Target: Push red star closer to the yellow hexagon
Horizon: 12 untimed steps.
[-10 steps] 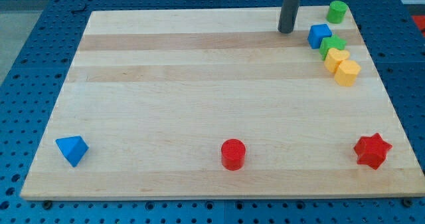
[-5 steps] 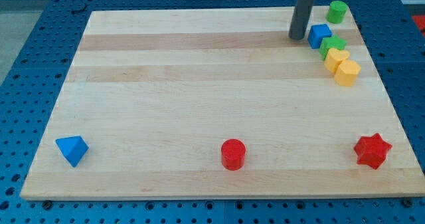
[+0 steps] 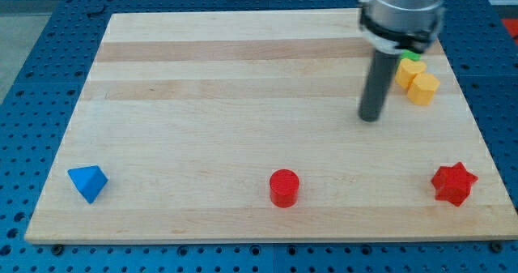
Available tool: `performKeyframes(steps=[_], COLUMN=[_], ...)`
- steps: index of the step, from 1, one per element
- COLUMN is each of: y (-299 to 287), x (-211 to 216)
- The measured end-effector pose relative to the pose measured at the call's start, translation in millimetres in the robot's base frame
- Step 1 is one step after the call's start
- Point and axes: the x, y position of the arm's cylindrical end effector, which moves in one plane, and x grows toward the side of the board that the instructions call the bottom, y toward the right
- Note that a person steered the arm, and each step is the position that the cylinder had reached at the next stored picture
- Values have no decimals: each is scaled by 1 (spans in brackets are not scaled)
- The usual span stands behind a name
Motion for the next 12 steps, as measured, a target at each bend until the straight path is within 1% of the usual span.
performKeyframes(steps=[2, 3, 4, 5, 6, 7, 8, 9, 10, 11, 12], y=[122, 163, 181, 167, 127, 78, 36, 26, 25, 28, 42], x=[28, 56, 105, 161, 166, 159, 141, 115, 120, 146, 155])
